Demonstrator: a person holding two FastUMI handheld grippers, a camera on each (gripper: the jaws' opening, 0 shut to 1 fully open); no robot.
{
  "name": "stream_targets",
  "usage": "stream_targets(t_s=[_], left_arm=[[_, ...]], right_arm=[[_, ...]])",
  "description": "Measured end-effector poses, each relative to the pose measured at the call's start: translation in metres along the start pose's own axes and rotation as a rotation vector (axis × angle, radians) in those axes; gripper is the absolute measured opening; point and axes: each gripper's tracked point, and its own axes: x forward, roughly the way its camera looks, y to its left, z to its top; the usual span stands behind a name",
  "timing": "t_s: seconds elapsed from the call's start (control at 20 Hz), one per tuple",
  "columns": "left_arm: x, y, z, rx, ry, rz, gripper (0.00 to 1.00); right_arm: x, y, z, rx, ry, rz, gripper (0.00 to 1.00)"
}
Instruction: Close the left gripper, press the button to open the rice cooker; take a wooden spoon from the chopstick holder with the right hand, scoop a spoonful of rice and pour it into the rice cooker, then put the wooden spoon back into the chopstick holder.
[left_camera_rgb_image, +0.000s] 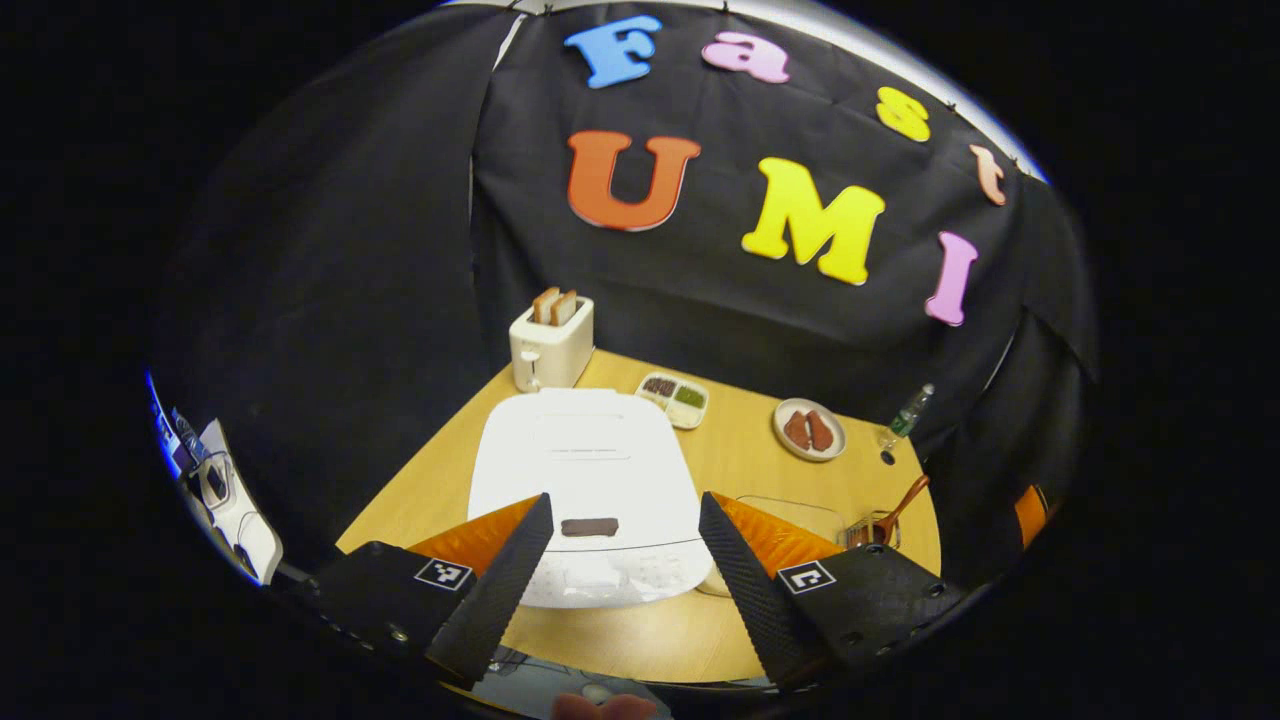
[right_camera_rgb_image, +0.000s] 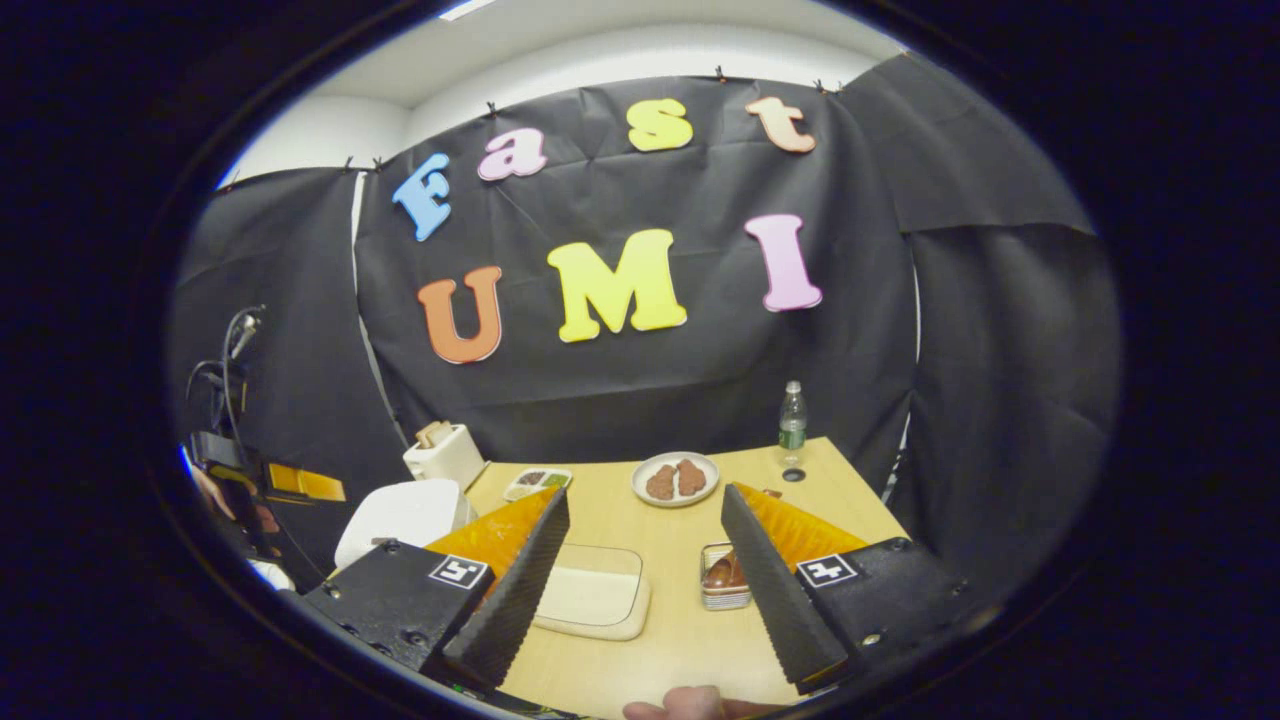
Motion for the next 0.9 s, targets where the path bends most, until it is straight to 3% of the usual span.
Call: stream_targets(t_s=[0.15,0.35,0.7,0.9], left_arm=[[-0.06,-0.022,0.028,0.026,-0.174,-0.089,0.95],[-0.114,-0.043,0.021,0.034,-0.325,-0.174,0.94],[-0.159,-0.042,-0.002,0.13,-0.498,-0.137,0.94],[-0.162,-0.048,-0.022,0.102,-0.489,-0.125,0.94]], right_arm=[[-0.038,0.008,0.012,-0.016,-0.045,-0.045,0.96],[-0.084,0.021,0.026,-0.065,-0.116,-0.073,0.96],[-0.131,0.043,0.022,-0.102,-0.201,-0.047,0.98],[-0.14,0.047,0.012,-0.097,-0.207,-0.02,0.98]])
